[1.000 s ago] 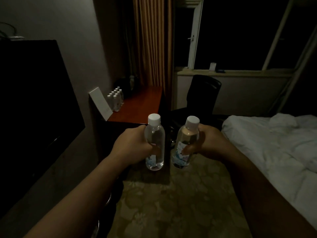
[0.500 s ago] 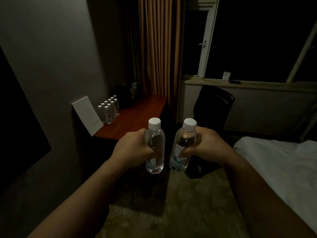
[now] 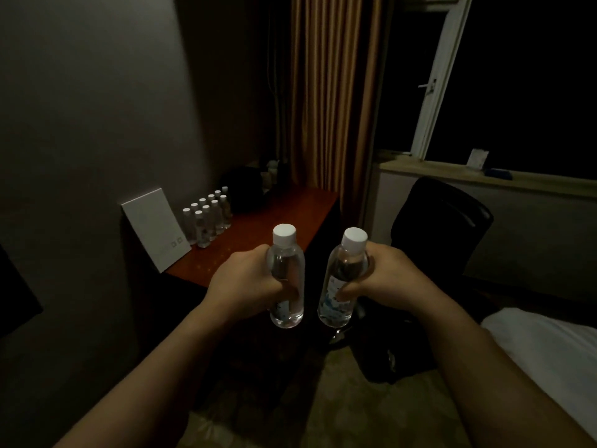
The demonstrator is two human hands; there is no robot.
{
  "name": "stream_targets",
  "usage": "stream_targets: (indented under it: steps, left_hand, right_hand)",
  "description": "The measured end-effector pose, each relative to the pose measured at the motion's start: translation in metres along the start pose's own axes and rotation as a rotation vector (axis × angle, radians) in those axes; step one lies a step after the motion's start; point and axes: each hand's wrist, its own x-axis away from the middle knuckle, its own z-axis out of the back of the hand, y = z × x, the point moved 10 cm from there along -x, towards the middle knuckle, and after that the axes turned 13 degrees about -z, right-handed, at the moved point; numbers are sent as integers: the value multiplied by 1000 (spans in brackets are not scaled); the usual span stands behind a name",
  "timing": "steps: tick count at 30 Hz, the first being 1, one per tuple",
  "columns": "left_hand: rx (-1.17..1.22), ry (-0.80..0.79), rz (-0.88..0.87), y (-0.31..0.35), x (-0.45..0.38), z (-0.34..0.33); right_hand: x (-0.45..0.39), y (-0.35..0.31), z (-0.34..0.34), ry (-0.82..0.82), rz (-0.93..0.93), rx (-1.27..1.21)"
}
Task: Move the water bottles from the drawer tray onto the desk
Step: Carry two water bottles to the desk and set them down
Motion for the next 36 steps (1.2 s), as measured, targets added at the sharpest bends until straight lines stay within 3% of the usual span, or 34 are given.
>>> stream_targets:
  steps: [20,26,36]
  left_hand:
    - [-82,105,179,-171,-331,-23]
    - [-138,128,316,-241,-394,-31]
    - [-270,291,645,-375,-499,-27]
  right_hand:
    - [-408,-17,11,-129,69,40]
    - [-518,-26,-18,-209,90,83]
    - [-736,-89,-93,-400,288,196]
